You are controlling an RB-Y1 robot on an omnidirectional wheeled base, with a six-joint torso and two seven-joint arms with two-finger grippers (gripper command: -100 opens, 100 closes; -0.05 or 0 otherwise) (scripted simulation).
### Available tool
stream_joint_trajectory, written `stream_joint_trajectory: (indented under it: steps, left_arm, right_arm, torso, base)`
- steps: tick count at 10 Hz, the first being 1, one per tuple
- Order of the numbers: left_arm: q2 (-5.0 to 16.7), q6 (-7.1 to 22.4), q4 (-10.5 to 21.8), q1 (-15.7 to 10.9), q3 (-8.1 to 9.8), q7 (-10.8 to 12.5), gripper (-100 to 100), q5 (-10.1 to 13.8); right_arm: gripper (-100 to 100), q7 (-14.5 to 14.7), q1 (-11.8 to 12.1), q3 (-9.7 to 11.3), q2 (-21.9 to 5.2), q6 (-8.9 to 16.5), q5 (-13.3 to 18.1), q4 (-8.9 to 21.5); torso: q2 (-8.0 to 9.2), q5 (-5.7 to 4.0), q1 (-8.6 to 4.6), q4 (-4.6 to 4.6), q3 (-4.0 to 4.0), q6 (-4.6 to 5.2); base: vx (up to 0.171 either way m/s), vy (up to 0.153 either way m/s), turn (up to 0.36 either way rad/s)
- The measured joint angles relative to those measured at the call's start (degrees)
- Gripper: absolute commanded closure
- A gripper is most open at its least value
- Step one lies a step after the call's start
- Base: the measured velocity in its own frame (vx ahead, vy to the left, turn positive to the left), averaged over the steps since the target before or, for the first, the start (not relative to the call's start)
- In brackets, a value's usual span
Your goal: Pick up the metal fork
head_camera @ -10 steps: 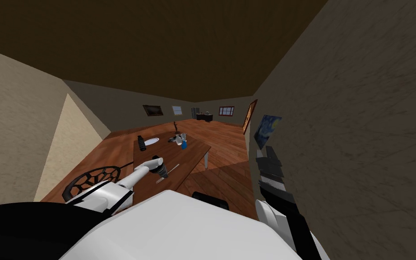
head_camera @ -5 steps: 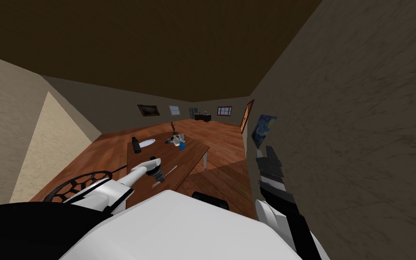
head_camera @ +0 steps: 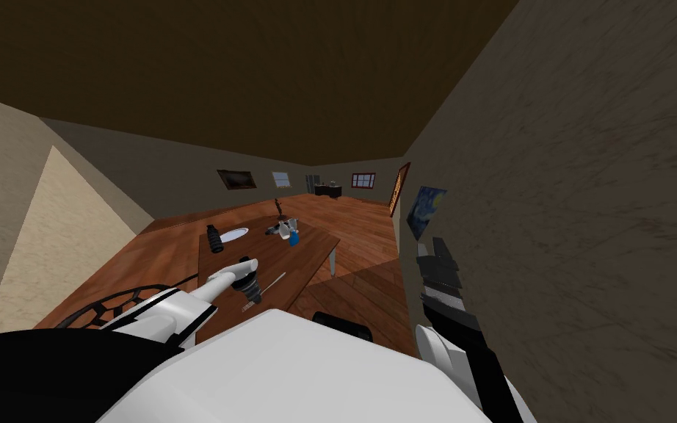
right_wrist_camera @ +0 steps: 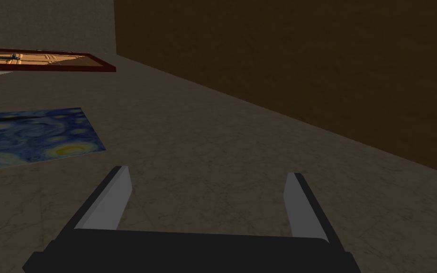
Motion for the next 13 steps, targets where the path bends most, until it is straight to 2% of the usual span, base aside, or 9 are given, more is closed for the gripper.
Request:
stream_joint_trajectory:
  steps: [1,2,4,5,7,8,9,13]
  left_arm:
    - [0.00,-0.02,0.00,0.00,0.00,-0.01,-100,0.00]
    - [-0.34,-0.75,1.44,0.00,0.39,-1.16,-100,0.11]
    - [-0.77,-2.32,1.23,2.51,1.70,-3.17,-100,0.50]
    - [-0.91,-2.62,-0.41,4.23,2.15,-3.09,-100,0.49]
    - [-1.27,-3.53,1.98,3.31,2.29,-4.55,-100,0.62]
    - [-1.42,-3.96,2.12,3.93,2.63,-5.11,-100,0.70]
    - [-1.44,-4.07,2.12,4.02,2.67,-5.24,100,0.71]
    - [-1.37,-3.94,2.09,3.96,2.70,-5.21,100,0.74]
  right_arm:
    - [0,0.00,0.00,0.00,0.00,0.00,0.00,0.00]
    - [0,0.00,0.00,0.00,0.00,0.00,0.00,0.00]
    - [0,0.00,0.01,0.00,0.00,0.00,0.00,0.00]
    - [0,0.00,0.01,0.00,0.00,0.00,0.00,0.00]
    - [0,0.00,0.00,0.00,0.00,0.00,0.00,0.00]
    - [0,0.00,0.00,0.00,0.00,0.00,0.00,0.00]
    - [0,0.00,0.00,0.00,0.00,0.00,0.00,0.00]
    - [0,0.00,0.00,0.00,0.00,0.00,0.00,0.00]
  torso:
    - [0.02,0.00,-0.01,0.01,0.02,0.00]
    - [-0.09,0.00,-0.03,-0.02,-0.04,-0.01]
    - [-0.29,-0.01,-0.06,-0.06,-0.16,0.00]
    - [-0.25,-0.01,-0.04,-0.06,-0.15,0.00]
    - [-0.04,-0.01,-0.05,-0.01,-0.03,0.01]
    - [-0.03,-0.01,-0.05,-0.01,-0.02,-0.01]
    - [-0.01,-0.01,-0.04,0.00,-0.01,0.01]
    - [-0.06,0.23,0.32,-0.06,-0.06,0.02]
  base:
    - [0.046,-0.004,0.007]
    - [0.087,-0.019,0.012]
    - [0.089,-0.008,0.012]
    - [0.040,-0.013,0.003]
    - [0.015,-0.008,0.000]
    - [0.014,-0.005,0.005]
    - [0.000,0.000,0.000]
    - [0.000,0.000,0.000]
